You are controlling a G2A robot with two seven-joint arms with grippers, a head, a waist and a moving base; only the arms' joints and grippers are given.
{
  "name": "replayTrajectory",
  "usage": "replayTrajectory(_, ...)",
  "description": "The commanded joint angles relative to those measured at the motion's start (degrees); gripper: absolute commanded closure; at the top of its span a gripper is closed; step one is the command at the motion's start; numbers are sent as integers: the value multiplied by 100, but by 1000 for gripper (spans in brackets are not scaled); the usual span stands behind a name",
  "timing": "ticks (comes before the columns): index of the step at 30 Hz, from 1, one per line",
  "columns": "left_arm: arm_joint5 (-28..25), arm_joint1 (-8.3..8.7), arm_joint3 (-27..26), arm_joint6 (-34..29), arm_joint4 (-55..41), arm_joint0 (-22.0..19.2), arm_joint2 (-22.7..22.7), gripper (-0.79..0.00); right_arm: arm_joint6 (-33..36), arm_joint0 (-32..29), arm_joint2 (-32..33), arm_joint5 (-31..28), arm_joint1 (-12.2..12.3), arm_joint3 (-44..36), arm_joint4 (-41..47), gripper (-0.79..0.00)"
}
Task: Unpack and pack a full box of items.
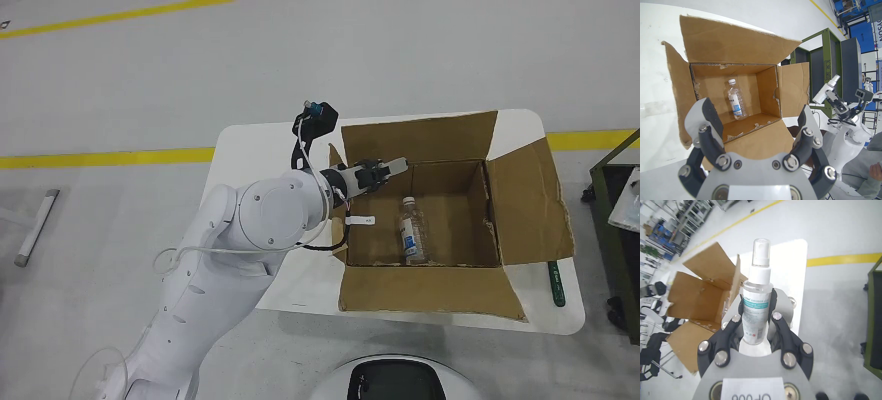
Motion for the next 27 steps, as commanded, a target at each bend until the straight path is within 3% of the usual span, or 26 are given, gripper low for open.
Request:
replayTrajectory(1,0,0,0,0,0,0,0,-785,21,-93,63,-156,-10,-104,549,0)
replayTrajectory(4,0,0,0,0,0,0,0,-785,91,-179,-31,-249,-12,-293,1100,0)
replayTrajectory(8,-118,6,-42,213,-6,135,-52,-785,97,-215,-409,-201,10,-576,1131,0)
replayTrajectory(18,325,198,-747,1055,1012,826,-834,-785,12,187,-1798,284,113,-896,419,0)
replayTrajectory(20,473,247,-807,1027,1215,980,-1003,-785,-23,303,-2092,475,137,-934,-18,0)
replayTrajectory(27,747,337,-998,980,1488,1329,-1407,-785,-78,735,-3551,1436,219,-1251,-2991,0)
